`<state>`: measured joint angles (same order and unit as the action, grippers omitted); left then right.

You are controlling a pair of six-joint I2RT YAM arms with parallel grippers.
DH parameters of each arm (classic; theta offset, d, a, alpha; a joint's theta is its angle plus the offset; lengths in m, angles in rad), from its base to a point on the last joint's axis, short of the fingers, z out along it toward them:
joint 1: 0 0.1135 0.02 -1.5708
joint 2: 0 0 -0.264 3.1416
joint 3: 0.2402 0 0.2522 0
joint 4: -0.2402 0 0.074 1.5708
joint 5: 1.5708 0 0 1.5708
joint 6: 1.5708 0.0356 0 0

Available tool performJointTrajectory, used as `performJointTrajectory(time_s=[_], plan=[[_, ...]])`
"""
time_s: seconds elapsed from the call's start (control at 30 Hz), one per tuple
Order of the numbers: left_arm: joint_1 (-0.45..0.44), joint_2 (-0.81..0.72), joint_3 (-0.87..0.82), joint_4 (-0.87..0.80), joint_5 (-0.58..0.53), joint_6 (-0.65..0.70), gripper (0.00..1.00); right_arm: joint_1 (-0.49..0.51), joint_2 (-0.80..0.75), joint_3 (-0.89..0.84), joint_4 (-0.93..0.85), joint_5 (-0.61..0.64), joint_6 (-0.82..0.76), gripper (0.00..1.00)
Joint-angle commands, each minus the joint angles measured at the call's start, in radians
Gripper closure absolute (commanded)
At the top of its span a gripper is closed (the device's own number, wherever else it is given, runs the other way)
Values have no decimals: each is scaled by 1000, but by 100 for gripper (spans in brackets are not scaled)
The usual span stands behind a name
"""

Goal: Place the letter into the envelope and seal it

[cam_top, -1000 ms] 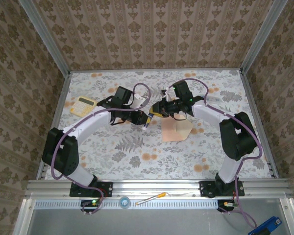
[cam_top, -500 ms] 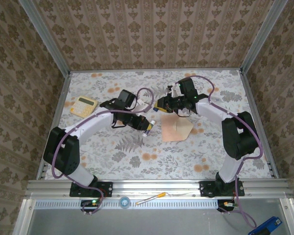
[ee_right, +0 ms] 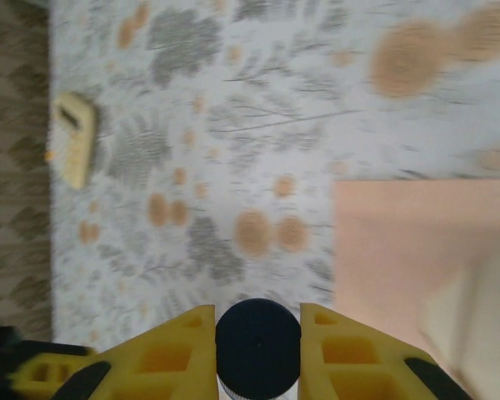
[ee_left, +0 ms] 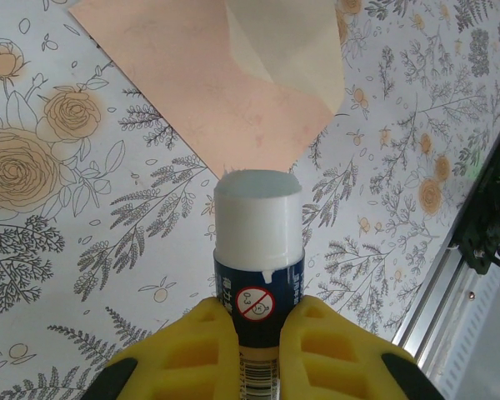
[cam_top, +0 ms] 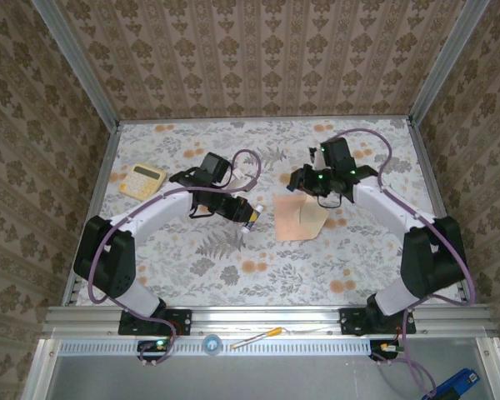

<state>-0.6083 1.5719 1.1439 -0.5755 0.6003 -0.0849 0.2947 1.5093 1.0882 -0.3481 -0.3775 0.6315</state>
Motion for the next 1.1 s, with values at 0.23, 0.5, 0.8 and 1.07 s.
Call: performJointTrajectory(time_s=[0.23,0.5,0.8,1.07], plan=[[10,30,28,-3,-122,-8,92,-35,-236,-233,-233,446,-22,77],[16,28,27,2,-133,-9,92,-56,-322,-351,-263,587,25,77],[24,23,14,15,-135,-17,92,-55,-349,-424,-224,712,42,74],[29,25,8,26,-157,-36,92,-54,-381,-508,-97,735,45,74]])
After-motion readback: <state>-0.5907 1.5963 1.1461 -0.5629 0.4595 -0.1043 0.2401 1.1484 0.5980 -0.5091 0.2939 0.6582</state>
